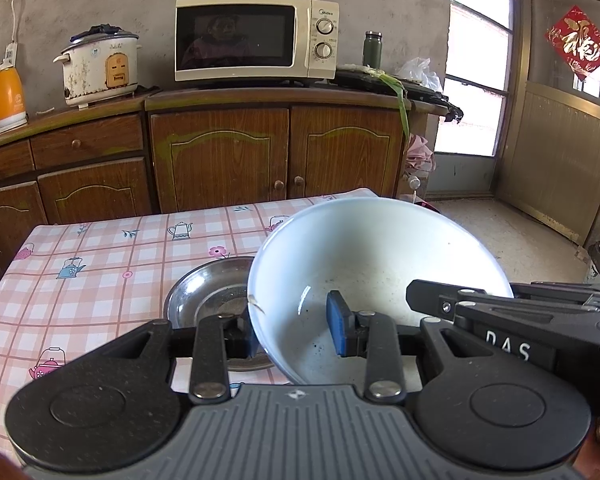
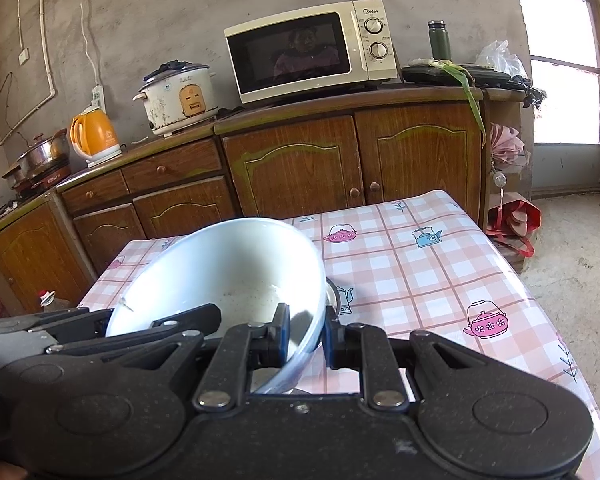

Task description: Organize plates and bowls

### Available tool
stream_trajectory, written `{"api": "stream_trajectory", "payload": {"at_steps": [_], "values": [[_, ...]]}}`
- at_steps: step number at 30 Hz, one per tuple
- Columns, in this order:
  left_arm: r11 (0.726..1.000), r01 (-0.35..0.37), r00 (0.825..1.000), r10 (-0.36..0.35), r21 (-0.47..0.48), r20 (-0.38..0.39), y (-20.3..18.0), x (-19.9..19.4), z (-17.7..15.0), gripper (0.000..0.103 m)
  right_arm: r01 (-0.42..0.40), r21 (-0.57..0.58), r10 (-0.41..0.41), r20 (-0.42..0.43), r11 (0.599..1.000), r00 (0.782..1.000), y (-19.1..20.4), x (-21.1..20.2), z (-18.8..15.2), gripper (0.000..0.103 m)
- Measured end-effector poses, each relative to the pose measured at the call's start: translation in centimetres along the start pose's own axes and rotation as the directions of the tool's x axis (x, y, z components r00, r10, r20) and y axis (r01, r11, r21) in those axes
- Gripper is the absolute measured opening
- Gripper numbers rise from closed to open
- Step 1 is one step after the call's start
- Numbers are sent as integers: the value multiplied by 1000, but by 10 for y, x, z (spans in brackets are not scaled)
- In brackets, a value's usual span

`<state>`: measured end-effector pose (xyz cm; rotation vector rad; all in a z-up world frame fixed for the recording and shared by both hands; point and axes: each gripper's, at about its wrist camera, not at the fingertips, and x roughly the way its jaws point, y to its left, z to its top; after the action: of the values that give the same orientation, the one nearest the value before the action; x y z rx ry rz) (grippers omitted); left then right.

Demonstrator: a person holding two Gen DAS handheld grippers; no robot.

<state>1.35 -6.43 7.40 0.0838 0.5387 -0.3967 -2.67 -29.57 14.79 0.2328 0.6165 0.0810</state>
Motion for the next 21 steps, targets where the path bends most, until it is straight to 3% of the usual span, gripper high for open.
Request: {"api": "stream_trajectory", "payload": {"at_steps": [21], "values": [[1000, 1, 1000, -1, -16, -20, 5, -2, -10, 33, -6, -11, 5, -22, 1000, 1000, 1, 3, -7, 22]]}}
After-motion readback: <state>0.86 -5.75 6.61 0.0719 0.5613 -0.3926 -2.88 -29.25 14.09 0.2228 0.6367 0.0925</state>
